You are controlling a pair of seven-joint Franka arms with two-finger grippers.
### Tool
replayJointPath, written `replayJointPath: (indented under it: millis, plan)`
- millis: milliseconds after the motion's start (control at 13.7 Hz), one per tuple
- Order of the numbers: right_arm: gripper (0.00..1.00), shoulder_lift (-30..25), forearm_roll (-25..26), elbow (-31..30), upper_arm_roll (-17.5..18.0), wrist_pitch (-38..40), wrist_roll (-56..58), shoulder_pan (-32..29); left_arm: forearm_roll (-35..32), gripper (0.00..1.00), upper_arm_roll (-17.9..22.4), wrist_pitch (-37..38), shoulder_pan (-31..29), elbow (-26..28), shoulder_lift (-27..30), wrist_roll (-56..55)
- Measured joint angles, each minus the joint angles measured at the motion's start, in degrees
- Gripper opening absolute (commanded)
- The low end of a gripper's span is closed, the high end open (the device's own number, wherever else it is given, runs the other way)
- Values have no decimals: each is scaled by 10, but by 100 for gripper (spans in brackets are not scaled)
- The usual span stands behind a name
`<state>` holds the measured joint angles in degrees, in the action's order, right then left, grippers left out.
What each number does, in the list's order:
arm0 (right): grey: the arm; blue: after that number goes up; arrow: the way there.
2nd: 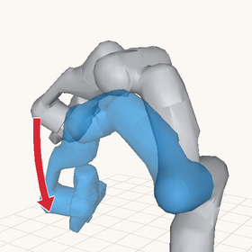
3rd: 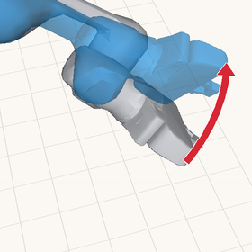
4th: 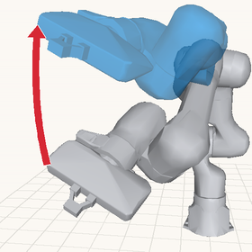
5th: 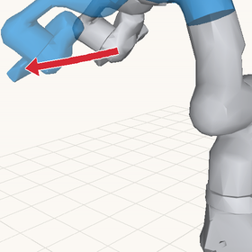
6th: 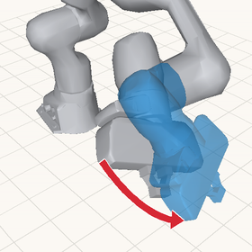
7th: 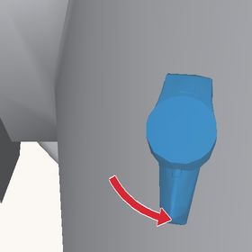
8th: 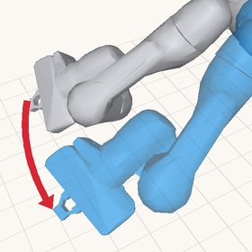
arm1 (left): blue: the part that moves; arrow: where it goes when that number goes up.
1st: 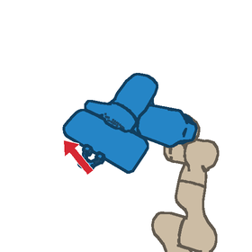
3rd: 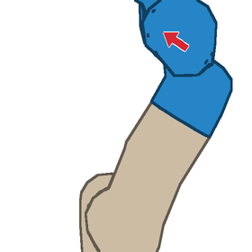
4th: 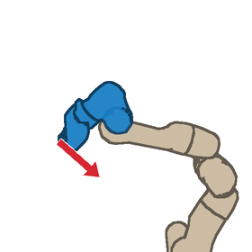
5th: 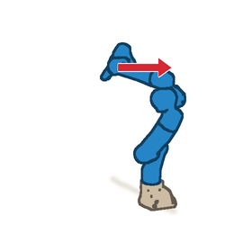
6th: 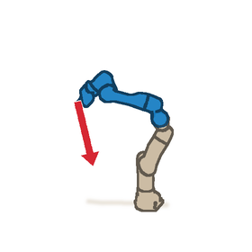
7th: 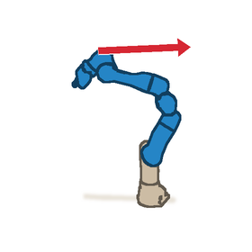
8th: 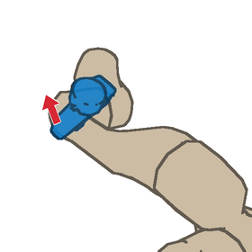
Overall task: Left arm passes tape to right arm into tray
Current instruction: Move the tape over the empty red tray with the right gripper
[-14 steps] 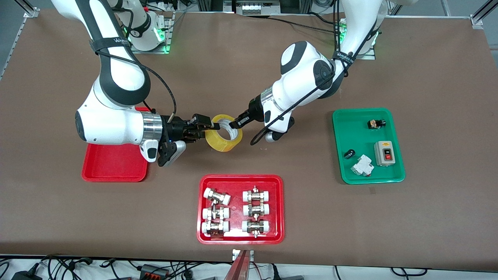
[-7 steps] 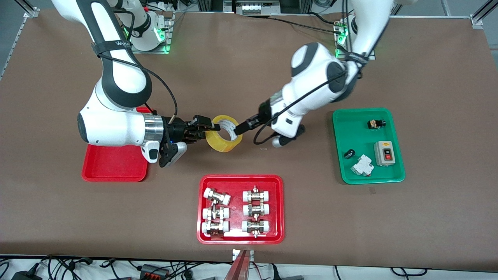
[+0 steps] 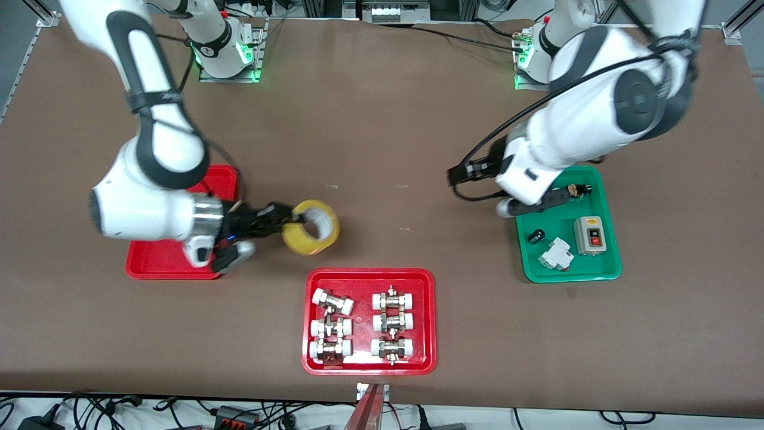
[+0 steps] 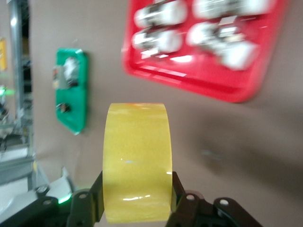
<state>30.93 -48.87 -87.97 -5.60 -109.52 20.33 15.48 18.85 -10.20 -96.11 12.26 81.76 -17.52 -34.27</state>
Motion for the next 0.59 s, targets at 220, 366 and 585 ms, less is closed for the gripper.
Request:
replayJointPath:
  millis: [220,366,585]
  plan:
    - [20,3,28,-15,-23,32,-28,-71,-76,100,3,88,-57,-24,0,106]
    - [20,4,38,-20,-32,86,-34,-135,-113,100,4,127,-97,-36,6,192]
    - [20,21,40,-26,-33,143,-30,-223,-131,100,4,172,-167,-37,21,285]
